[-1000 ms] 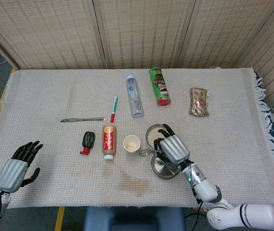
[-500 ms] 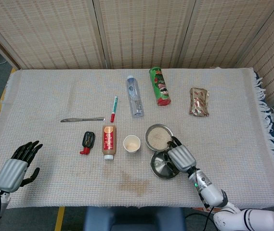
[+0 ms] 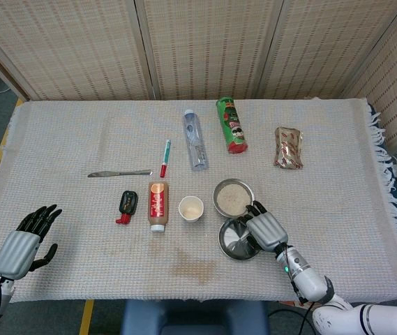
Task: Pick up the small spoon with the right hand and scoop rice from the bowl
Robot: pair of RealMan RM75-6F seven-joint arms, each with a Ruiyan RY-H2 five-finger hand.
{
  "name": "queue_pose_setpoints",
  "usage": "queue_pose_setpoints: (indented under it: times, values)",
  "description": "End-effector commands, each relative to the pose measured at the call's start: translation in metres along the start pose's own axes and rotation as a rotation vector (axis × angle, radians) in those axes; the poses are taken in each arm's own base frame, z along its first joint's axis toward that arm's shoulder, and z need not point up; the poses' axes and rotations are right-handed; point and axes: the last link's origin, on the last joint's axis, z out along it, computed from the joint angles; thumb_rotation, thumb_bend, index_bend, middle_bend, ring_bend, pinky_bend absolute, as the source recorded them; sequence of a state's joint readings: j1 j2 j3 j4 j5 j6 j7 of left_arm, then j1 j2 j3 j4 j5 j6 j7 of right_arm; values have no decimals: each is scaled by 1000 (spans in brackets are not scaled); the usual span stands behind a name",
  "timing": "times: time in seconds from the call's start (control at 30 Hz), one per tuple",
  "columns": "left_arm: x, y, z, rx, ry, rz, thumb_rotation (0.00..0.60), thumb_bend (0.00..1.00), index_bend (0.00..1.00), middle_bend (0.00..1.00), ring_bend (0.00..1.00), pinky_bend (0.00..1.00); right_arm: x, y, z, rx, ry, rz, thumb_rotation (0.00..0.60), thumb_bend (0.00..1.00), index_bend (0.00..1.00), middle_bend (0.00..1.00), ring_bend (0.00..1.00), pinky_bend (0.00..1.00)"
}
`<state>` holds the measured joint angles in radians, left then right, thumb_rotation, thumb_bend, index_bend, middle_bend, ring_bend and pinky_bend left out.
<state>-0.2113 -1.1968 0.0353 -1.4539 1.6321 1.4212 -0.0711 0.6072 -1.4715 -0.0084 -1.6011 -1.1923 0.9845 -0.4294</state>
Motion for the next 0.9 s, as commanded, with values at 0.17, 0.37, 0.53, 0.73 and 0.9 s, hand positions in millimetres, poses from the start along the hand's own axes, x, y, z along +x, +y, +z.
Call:
queue_pose_setpoints:
  times: [0.17, 0.37, 0.53, 0.73, 0.9]
  values:
    - [-2, 0, 0, 0, -6, 4, 600, 447, 0, 0, 0, 138, 40, 9, -39, -5, 154, 35, 600, 385, 194, 313, 58, 9]
    - [-1, 0, 1, 6, 1, 9, 600, 446, 0, 0, 0, 138, 48, 25, -83, -55, 242, 4, 600, 363, 123, 217, 3, 0]
    - [5, -1, 2, 5, 58, 4, 600, 446, 0, 0, 0, 137, 23, 45, -129, -187, 390, -60, 600, 325, 71, 91, 0, 0]
    - [6, -4, 1, 3, 76, -4, 600, 447, 0, 0, 0, 134, 0, 70, -164, -289, 424, -37, 600, 266, 23, 18, 0, 0]
    - [5, -1, 1, 6, 86, 21, 600, 446, 0, 0, 0, 131, 8, 77, -169, -289, 423, 1, 600, 247, 0, 10, 0, 0]
